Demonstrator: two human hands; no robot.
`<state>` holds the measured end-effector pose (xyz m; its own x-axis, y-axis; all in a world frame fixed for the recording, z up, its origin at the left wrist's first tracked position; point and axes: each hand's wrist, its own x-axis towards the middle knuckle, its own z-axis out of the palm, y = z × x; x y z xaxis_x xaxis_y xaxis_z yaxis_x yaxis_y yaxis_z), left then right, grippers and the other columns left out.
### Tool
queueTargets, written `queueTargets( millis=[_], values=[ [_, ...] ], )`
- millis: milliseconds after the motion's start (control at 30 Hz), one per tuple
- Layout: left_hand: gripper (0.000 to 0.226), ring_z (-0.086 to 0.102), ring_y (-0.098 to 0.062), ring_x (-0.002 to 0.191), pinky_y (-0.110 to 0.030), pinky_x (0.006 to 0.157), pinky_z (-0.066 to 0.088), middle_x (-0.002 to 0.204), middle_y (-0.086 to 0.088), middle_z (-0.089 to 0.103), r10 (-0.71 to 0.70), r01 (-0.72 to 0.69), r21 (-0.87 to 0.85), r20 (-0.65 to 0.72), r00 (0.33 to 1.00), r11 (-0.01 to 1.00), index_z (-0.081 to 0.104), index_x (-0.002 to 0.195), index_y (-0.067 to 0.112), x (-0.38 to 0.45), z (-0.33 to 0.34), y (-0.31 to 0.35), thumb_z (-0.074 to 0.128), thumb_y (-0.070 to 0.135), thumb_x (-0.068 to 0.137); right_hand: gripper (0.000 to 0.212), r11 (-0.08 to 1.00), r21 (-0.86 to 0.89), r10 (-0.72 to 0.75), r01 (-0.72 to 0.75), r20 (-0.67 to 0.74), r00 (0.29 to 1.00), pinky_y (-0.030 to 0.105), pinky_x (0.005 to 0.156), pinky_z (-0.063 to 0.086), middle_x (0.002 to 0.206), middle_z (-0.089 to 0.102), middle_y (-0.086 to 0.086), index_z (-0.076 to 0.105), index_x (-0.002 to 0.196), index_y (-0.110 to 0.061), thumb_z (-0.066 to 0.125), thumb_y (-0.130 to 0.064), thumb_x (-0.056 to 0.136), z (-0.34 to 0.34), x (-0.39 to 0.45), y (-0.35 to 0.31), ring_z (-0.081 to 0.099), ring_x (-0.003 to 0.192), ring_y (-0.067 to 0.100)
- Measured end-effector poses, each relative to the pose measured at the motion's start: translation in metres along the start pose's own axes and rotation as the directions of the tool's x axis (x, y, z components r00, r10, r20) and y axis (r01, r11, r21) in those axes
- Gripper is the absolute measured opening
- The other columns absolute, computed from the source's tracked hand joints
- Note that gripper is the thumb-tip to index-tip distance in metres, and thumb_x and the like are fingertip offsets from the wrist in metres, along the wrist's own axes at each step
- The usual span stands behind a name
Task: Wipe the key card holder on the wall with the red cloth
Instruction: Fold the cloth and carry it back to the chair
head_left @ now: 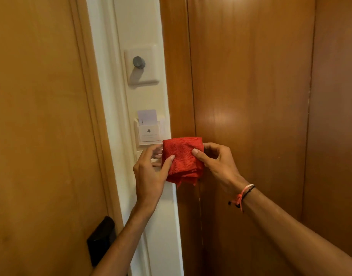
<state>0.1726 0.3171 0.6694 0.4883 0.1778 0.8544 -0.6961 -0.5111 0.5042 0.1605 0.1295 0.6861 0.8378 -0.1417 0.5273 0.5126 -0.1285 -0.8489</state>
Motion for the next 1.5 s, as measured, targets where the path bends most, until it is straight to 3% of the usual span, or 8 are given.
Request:
queueTargets(
  millis=[133, 300, 467, 633, 867, 1233, 1400, 1500],
  values=[
    [0.049, 0.062, -0.008, 0.104, -0.001, 0.068, 0.051, 0.122, -0.001, 0.068, -0.019, 0.028, -0.057, 0.146, 0.989, 0.998, 0.059, 0.13, 0.021, -0.011, 0.029, 0.02, 0.068, 0.042, 0.087, 0.018, 1.0, -0.017, -0.014, 0.013, -0.024, 1.0, 0.042, 0.092, 0.062, 0.106, 0.081, 0.012, 0.079, 0.102, -0.008, 0.076, -0.022, 0.091, -0.04, -0.008, -0.001, 0.077, 0.104, 0.027],
    [0.053, 0.066, -0.015, 0.109, -0.027, 0.084, 0.061, 0.125, -0.003, 0.067, -0.063, 0.139, -0.188, 0.364, 0.929, 0.972, 0.053, 0.132, 0.018, -0.029, 0.077, 0.048, 0.07, 0.036, 0.086, 0.019, 0.998, -0.065, 0.018, -0.026, -0.123, 0.992, 0.054, 0.096, 0.061, 0.105, 0.08, 0.017, 0.078, 0.102, -0.006, 0.076, -0.022, 0.091, -0.1, -0.025, 0.002, 0.075, 0.105, 0.036],
    [0.04, 0.071, -0.008, 0.096, -0.013, 0.071, 0.057, 0.109, -0.001, 0.073, -0.041, 0.194, -0.287, 0.463, 0.885, 0.938, 0.058, 0.121, 0.017, -0.05, 0.131, 0.076, 0.074, 0.026, 0.085, 0.026, 0.991, -0.091, 0.076, -0.096, -0.197, 0.977, 0.067, 0.095, 0.055, 0.11, 0.074, 0.031, 0.075, 0.102, 0.003, 0.076, -0.02, 0.091, -0.163, -0.042, 0.009, 0.07, 0.094, 0.028],
    [0.037, 0.075, -0.012, 0.083, -0.018, 0.064, 0.059, 0.107, -0.002, 0.073, -0.038, 0.274, -0.321, 0.584, 0.811, 0.907, 0.057, 0.123, 0.017, -0.084, 0.191, 0.106, 0.069, 0.026, 0.089, 0.029, 0.968, -0.156, 0.146, -0.198, -0.296, 0.944, 0.051, 0.089, 0.06, 0.109, 0.076, 0.022, 0.074, 0.105, -0.003, 0.075, -0.029, 0.092, -0.231, -0.061, 0.025, 0.07, 0.093, 0.021],
    [0.033, 0.069, -0.001, 0.066, -0.008, 0.055, 0.048, 0.088, 0.004, 0.071, -0.122, 0.384, -0.199, 0.734, 0.668, 0.902, 0.057, 0.118, 0.017, -0.159, 0.267, 0.12, 0.068, 0.029, 0.089, 0.035, 0.89, -0.212, 0.318, -0.403, -0.343, 0.884, 0.055, 0.09, 0.06, 0.1, 0.077, 0.027, 0.071, 0.107, -0.003, 0.076, -0.034, 0.091, -0.313, -0.098, 0.083, 0.07, 0.085, 0.025],
    [0.022, 0.066, -0.025, 0.082, -0.05, 0.081, 0.06, 0.08, 0.002, 0.06, -0.394, 0.609, 0.191, 0.893, 0.218, 0.77, 0.063, 0.113, 0.015, -0.354, 0.338, 0.091, 0.063, 0.022, 0.092, 0.018, 0.528, 0.002, 0.786, -0.849, -0.381, 0.488, 0.036, 0.066, 0.061, 0.086, 0.067, 0.012, 0.07, 0.084, -0.011, 0.084, -0.023, 0.084, -0.394, -0.214, 0.238, 0.066, 0.076, 0.024],
    [0.031, 0.06, -0.016, 0.093, -0.032, 0.068, 0.054, 0.115, -0.007, 0.061, -0.551, 0.746, 0.455, 0.822, -0.142, 0.486, 0.055, 0.128, 0.014, -0.461, 0.346, 0.074, 0.055, 0.019, 0.097, 0.018, 0.308, 0.099, 0.903, -0.946, -0.342, 0.258, 0.036, 0.064, 0.059, 0.091, 0.071, 0.002, 0.063, 0.082, -0.019, 0.081, -0.016, 0.087, -0.411, -0.291, 0.316, 0.068, 0.079, 0.022],
    [0.028, 0.061, -0.02, 0.095, -0.034, 0.074, 0.052, 0.116, -0.008, 0.056, -0.61, 0.751, 0.597, 0.715, -0.341, 0.281, 0.052, 0.125, 0.014, -0.525, 0.343, 0.062, 0.054, 0.013, 0.098, 0.019, 0.147, 0.183, 0.955, -0.972, -0.282, 0.091, 0.046, 0.093, 0.059, 0.115, 0.072, 0.011, 0.067, 0.111, -0.009, 0.073, -0.009, 0.093, -0.409, -0.346, 0.366, 0.07, 0.11, 0.034]
  ],
)
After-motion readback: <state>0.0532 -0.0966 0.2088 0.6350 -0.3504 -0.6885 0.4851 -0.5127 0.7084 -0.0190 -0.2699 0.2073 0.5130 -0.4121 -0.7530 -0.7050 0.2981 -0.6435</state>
